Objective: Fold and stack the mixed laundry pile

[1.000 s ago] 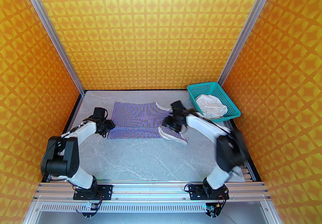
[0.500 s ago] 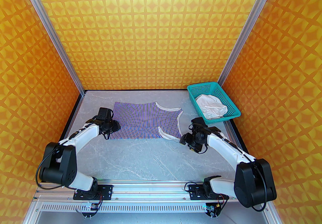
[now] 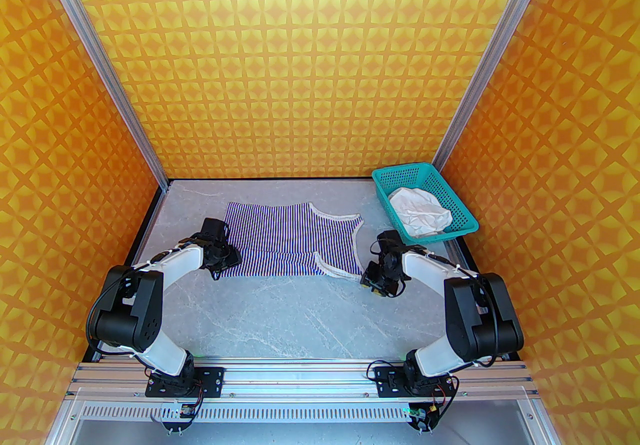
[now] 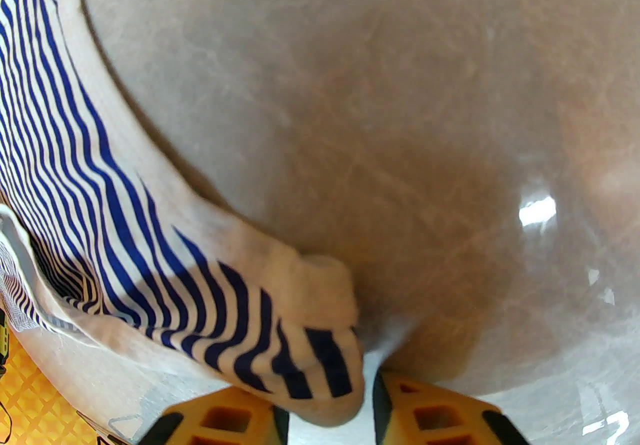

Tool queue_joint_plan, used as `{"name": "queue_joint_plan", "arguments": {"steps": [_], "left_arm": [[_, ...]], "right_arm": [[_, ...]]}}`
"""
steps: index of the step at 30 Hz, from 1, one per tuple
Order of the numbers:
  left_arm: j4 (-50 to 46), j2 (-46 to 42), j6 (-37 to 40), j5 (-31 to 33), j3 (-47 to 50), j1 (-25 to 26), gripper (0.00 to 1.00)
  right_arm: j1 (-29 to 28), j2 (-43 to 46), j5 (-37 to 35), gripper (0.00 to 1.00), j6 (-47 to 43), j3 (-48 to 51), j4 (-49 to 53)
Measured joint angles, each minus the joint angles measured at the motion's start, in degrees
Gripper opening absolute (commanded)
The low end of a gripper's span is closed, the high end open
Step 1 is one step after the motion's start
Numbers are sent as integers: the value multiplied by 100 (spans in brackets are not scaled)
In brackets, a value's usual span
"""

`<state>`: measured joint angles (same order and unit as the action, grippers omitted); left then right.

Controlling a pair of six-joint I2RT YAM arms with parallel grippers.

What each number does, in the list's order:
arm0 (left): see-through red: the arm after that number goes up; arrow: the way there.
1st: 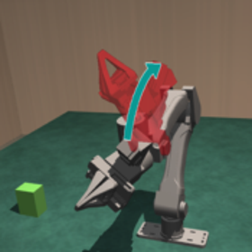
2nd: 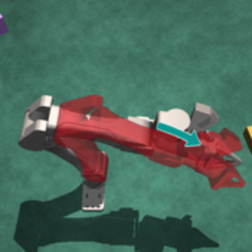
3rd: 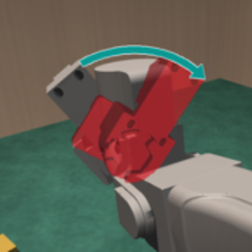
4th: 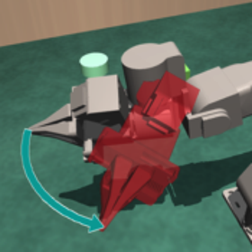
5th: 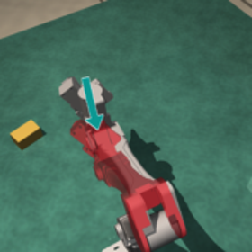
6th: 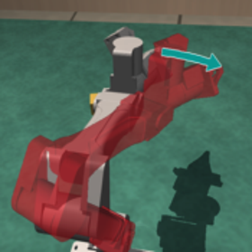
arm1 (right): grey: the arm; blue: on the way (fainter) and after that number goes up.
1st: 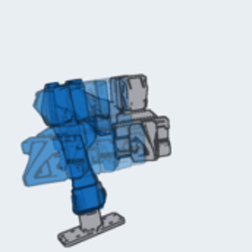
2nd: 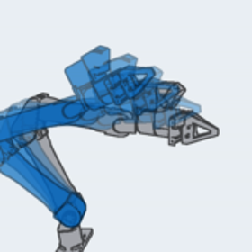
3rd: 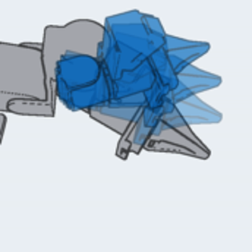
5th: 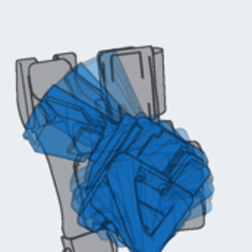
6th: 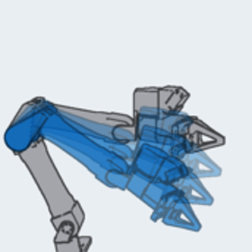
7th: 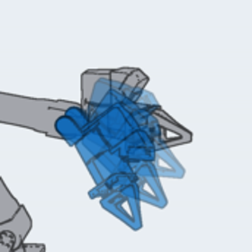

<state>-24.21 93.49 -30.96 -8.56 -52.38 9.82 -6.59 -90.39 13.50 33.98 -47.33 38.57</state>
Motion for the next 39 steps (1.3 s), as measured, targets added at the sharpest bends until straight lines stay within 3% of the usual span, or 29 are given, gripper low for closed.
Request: {"name": "queue_joint_plan", "arguments": {"steps": [7,19,27,31,35,39], "left_arm": [[72,35,2,-2,0,0,30],[74,63,63,-7,0,0,30],[90,63,109,-11,13,-2,30],[94,31,129,-9,98,-2,30],[87,-160,131,-2,223,-46,32],[-9,-629,170,70,284,-90,36]], "right_arm": [[37,-186,50,0,-107,-431,-155],[420,-514,732,0,240,-1147,-249],[719,-1023,1075,8,627,-1150,-396],[776,-1034,1102,26,734,-1150,-476],[826,-1023,1056,37,748,-1156,-461],[828,-844,876,41,643,-1185,-216]]}}
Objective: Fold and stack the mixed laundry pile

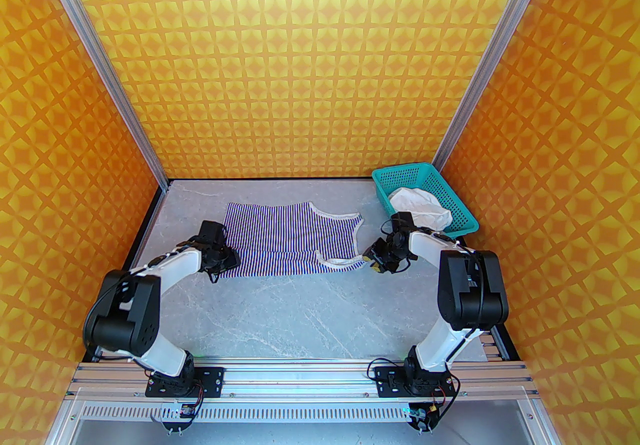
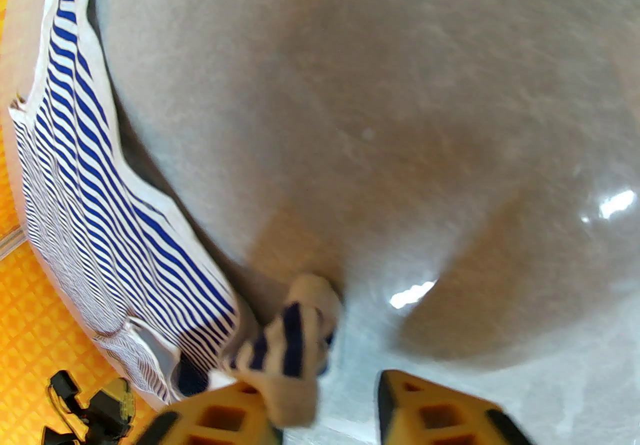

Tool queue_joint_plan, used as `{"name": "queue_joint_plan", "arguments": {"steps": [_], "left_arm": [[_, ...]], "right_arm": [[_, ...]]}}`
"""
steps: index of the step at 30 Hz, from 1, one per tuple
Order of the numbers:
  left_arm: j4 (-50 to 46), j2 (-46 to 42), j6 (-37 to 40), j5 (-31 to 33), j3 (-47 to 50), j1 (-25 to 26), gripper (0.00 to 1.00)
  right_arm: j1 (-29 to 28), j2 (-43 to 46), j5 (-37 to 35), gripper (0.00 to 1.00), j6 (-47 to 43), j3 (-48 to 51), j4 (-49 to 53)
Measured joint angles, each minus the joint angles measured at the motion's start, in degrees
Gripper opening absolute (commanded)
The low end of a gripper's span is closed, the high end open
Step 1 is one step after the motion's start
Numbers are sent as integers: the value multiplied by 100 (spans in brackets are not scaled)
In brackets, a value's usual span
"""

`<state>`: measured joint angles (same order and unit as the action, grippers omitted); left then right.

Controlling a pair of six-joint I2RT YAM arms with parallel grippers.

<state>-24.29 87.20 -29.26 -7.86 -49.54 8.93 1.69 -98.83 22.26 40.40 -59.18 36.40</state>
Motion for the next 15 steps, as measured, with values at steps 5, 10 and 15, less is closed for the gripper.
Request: {"name": "queue_joint_plan", "arguments": {"steps": [5,10,15], "left_arm": [[-118,-612,131,39,-2,15,33],[-107,-531,212,-94,-7,170,26],[13,17,227,-221,-92,216,22]], "right_arm": [[-188,671,-352,44,-249,-166,350],[-1340,1071,-549,44,-319,-227,328],[-2483,442,-514,40,-319,-575,138]]}}
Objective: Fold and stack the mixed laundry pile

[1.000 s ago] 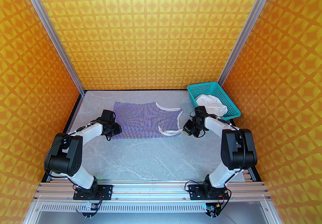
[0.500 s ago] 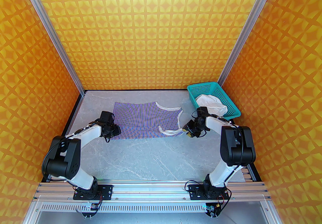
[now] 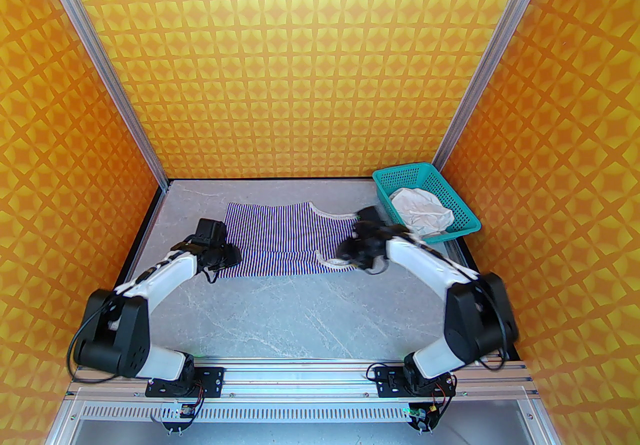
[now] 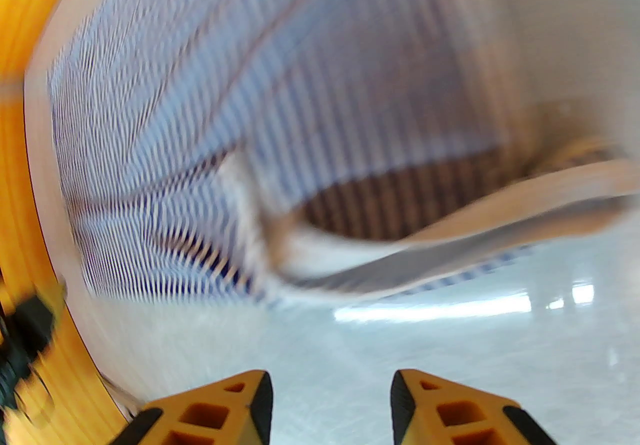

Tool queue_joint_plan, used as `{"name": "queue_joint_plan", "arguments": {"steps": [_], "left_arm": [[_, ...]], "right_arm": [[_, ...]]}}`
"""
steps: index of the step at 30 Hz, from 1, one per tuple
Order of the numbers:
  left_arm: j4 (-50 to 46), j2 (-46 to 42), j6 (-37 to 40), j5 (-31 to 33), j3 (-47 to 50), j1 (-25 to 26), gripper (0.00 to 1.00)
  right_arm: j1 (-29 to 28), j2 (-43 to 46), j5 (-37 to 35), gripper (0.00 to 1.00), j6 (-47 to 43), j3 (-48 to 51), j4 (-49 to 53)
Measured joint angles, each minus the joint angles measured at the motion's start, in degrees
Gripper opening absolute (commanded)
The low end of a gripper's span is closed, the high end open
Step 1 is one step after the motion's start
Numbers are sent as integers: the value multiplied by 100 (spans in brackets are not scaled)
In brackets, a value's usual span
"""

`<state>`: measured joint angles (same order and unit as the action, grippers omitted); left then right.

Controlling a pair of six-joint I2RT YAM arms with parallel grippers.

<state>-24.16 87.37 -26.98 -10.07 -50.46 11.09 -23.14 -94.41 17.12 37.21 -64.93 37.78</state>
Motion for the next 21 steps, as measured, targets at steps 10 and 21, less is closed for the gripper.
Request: {"name": "queue_joint_plan", "arguments": {"steps": [10,21], "left_arm": [[356,942,-11,-42,-81,-22,19],[597,881,57,-168,52,-260,24]], "right_arm": [[-402,-1834,-28,34,-254,-1231,-96],[160,-1867,-815,46,-909,-1241,492]]}}
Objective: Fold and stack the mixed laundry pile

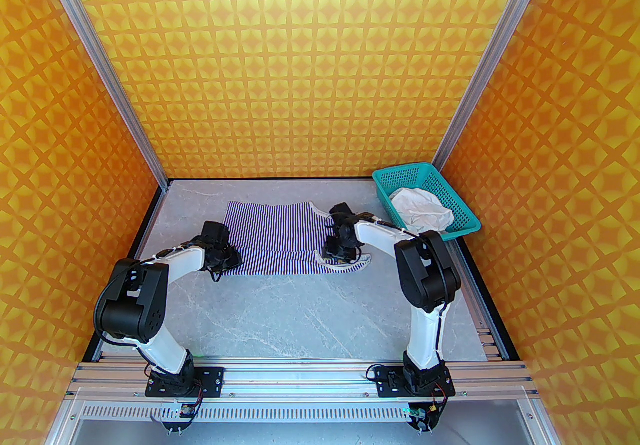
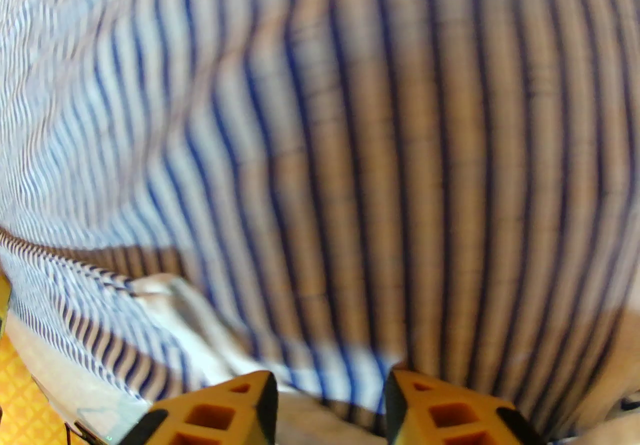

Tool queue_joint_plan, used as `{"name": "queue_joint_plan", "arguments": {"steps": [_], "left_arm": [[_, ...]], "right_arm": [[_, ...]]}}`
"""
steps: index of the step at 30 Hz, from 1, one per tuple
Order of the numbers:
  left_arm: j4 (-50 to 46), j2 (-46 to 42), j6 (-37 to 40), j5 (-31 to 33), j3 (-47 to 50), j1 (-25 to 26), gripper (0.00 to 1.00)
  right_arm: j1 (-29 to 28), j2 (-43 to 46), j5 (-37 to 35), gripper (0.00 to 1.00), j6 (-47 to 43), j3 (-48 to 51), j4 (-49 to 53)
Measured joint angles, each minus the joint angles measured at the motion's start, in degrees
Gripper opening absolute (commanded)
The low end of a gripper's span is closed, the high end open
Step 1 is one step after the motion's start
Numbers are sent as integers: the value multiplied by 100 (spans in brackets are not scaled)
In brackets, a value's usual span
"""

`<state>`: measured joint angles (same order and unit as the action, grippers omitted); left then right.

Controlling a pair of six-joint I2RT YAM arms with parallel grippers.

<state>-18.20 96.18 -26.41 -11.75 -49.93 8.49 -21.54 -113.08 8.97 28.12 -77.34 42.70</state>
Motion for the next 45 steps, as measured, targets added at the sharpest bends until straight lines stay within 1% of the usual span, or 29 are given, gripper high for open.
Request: {"name": "queue_joint_plan", "arguments": {"steps": [2,5,7,9,12,14,17,19,23,26,31,34,40,42,45], "left_arm": [[-223,-155,66,7,0,-4,29],[-588,-494,166,20,-105,33,34],[-811,-610,240,17,-426,94,33],[-844,-542,304,9,-876,136,31],[-765,-192,411,-31,-1543,168,28],[-645,315,466,-50,-1943,170,25],[-511,1032,487,-70,-2306,170,23],[-459,1392,483,-74,-2308,170,23],[-341,1532,433,-101,-1930,170,23],[13,1268,380,-142,-1469,170,23],[376,599,280,-225,-492,190,23],[446,33,173,-299,197,251,23],[197,-831,2,-345,1005,411,25],[15,-997,-28,-343,1084,437,27],[-328,-1113,-39,-319,1062,448,30]], "right_arm": [[2,111,-122,46,-90,-7,166],[-15,286,-227,47,-166,-133,376],[-44,352,-299,47,-186,-302,398],[-94,348,-330,48,-186,-538,393],[-195,227,-354,48,-186,-920,330],[-251,-26,-354,47,-179,-1220,175],[-289,-439,-407,47,-140,-1469,-42],[-286,-708,-455,47,-101,-1493,-111],[-282,-898,-501,47,-28,-1274,-170],[-282,-772,-522,47,33,-984,-389],[-286,-111,-525,47,188,98,-883],[-374,398,-494,47,304,844,-1108],[-734,1405,-428,47,612,2173,-1427],[-822,1620,-389,47,673,2400,-1405],[-850,1672,-415,48,673,2350,-1102]]}}
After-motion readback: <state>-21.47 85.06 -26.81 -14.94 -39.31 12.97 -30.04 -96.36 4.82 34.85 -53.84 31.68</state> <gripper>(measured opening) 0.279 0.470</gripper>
